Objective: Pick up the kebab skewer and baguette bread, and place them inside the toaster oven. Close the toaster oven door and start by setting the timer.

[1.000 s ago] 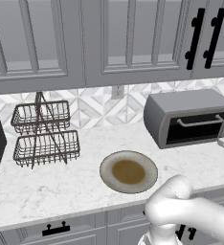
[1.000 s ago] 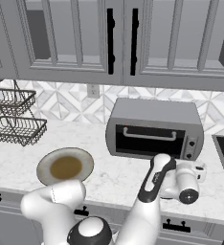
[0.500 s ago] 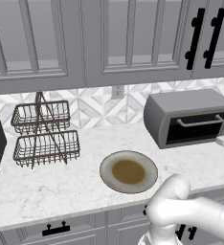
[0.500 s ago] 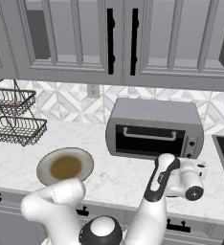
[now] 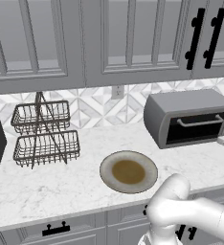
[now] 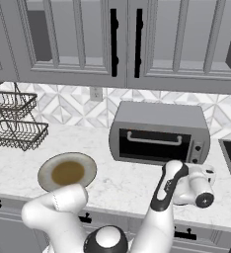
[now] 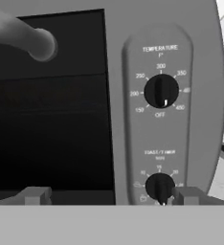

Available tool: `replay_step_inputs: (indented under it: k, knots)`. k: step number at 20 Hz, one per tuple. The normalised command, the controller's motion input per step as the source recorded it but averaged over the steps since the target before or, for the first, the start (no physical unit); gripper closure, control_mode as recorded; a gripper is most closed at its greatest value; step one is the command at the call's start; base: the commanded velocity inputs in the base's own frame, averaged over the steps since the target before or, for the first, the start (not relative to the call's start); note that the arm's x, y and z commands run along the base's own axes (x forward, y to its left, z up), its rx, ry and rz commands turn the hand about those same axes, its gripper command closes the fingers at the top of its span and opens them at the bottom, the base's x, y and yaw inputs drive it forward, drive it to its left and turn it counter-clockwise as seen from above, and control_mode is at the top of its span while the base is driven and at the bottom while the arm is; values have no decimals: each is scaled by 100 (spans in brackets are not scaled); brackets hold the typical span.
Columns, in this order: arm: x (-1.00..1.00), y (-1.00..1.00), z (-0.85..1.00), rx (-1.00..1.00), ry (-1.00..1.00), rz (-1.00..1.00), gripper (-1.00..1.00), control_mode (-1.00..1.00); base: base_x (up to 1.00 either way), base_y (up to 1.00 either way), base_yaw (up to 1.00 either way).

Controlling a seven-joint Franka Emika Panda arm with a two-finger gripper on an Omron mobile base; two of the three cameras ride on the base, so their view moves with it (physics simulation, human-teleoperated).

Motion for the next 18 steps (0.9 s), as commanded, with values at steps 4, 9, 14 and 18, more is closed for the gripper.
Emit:
replay_step_inputs:
  k: [4, 9, 14, 18]
  knots:
    - [16, -2, -18, 1, 0, 1, -100, -100, 0, 0, 0]
    - [23, -12, -16, 4, 0, 2, -100, -100, 0, 0, 0]
    - [10, -12, 0, 3, 0, 1, -100, -100, 0, 0, 0]
    - [0, -1, 0, 0, 0, 0, -100, -100, 0, 0, 0]
